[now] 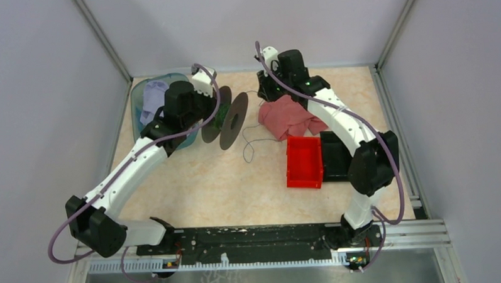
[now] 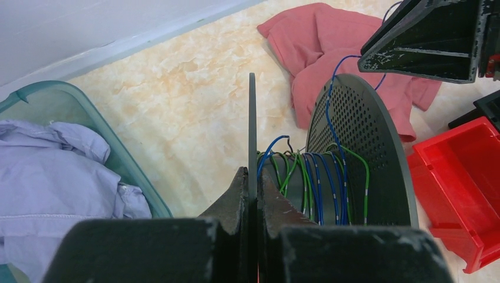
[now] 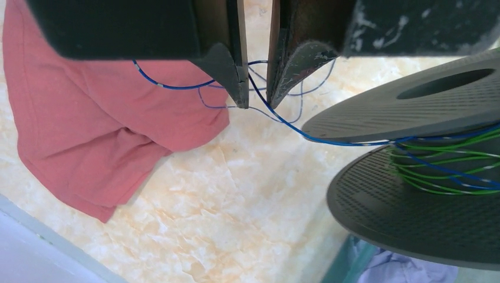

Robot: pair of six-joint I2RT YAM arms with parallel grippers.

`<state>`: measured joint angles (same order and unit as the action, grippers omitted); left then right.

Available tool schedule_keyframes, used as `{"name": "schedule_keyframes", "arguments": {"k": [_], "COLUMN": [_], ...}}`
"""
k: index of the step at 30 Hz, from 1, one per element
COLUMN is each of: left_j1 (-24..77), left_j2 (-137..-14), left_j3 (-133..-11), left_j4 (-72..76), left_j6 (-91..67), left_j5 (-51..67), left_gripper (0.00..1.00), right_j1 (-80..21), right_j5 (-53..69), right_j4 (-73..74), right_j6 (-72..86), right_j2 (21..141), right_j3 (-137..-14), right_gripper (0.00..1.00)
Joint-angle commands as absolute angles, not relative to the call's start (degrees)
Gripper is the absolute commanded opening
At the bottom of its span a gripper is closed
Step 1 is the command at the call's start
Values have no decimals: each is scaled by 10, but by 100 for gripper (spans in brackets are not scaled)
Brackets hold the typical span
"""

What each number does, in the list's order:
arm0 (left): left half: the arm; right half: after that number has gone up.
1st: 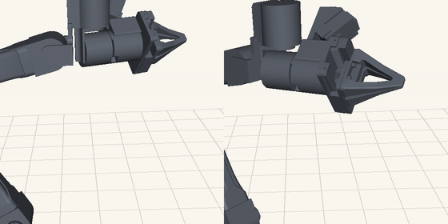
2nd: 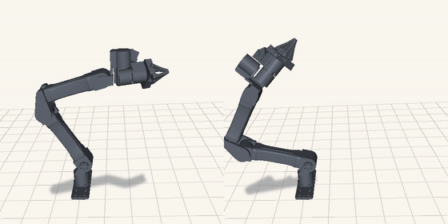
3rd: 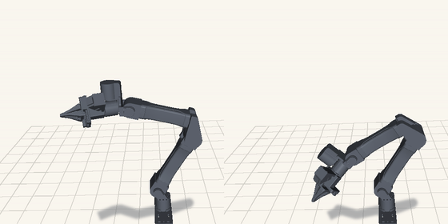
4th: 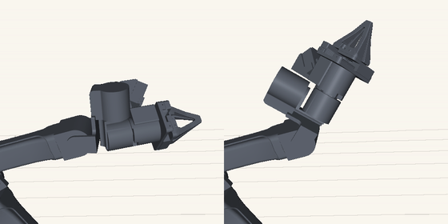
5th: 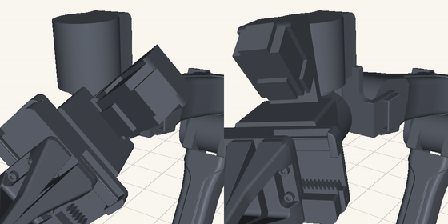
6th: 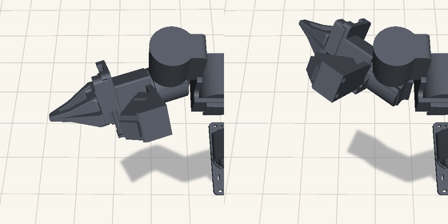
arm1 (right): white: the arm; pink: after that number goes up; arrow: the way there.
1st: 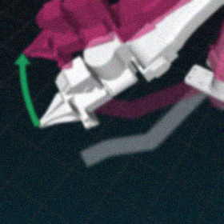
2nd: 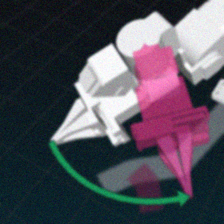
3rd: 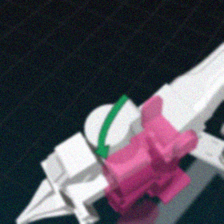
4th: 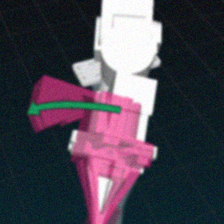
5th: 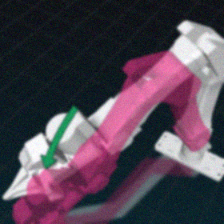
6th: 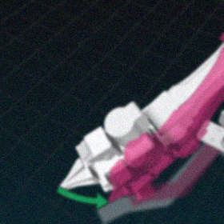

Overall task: Wrap the cables
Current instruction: Wrap the cable around the cable reel.

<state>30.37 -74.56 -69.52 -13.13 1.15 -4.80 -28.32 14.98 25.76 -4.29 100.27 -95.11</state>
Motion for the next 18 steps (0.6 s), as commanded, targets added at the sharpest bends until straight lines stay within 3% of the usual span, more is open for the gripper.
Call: {"name": "schedule_keyframes", "arguments": {"k": [1, 18], "left_j1": [293, 274], "left_j2": [-714, -706], "left_j3": [-730, -749], "left_j4": [-106, -123], "left_j6": [-1, -9], "left_j5": [-27, 2], "left_gripper": [0, 0], "right_j1": [-260, -233], "right_j5": [158, 135], "right_j4": [233, 228], "right_j6": [-52, -119], "right_j2": [1010, 1049], "right_j3": [-959, -933], "right_gripper": [19, 31]}}
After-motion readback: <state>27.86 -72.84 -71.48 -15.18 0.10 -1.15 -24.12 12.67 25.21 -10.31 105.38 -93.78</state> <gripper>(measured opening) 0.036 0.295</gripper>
